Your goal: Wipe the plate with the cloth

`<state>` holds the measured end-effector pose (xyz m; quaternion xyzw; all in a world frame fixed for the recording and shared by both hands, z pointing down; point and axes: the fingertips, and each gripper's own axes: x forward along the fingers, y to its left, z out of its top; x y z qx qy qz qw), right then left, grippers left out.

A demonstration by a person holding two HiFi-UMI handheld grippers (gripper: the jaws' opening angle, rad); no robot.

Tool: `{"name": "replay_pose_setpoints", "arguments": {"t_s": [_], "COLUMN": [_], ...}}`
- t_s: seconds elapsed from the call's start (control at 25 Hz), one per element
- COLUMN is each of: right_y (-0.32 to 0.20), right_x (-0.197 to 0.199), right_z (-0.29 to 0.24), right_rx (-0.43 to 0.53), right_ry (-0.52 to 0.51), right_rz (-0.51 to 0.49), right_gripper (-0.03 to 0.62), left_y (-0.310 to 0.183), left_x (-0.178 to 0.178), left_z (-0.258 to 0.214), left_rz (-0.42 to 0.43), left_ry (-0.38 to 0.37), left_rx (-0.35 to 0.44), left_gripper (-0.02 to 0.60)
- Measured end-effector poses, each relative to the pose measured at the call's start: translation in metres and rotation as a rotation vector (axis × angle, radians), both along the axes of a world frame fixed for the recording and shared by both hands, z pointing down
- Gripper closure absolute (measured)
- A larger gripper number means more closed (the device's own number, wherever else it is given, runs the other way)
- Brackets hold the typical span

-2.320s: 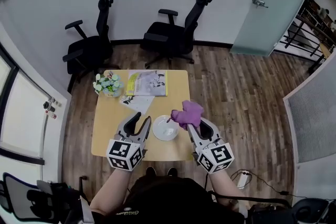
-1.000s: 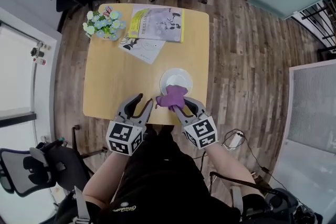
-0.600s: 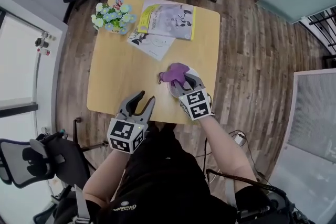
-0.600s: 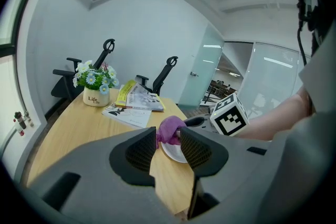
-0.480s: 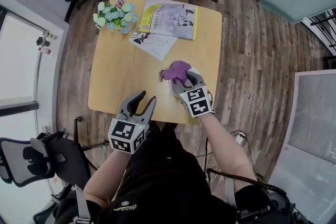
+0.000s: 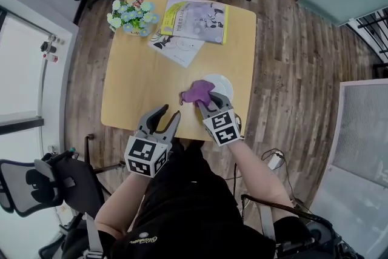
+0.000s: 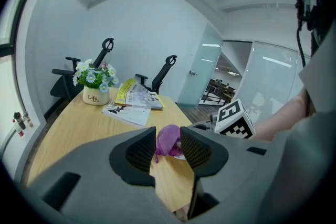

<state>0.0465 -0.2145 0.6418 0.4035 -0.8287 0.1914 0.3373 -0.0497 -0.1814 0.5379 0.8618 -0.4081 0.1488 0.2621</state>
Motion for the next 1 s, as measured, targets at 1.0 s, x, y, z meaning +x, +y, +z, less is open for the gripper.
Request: {"name": "replay_pose_setpoints", "arguments": {"t_s": [1.0], "right_y": [-0.034], "right_x": [0.037], "right_z": [0.005], "right_rx": [0.008], "right_ry": [0.039], "right_rz": [0.095], "right_gripper": [0.482], "left_y": [0.014], "left_x": [-0.006], "left_z": [0.004], "left_rz": [-0.008], "left_ry": [-0.004], "left_rx": [-0.012], "left_gripper": [0.434]}}
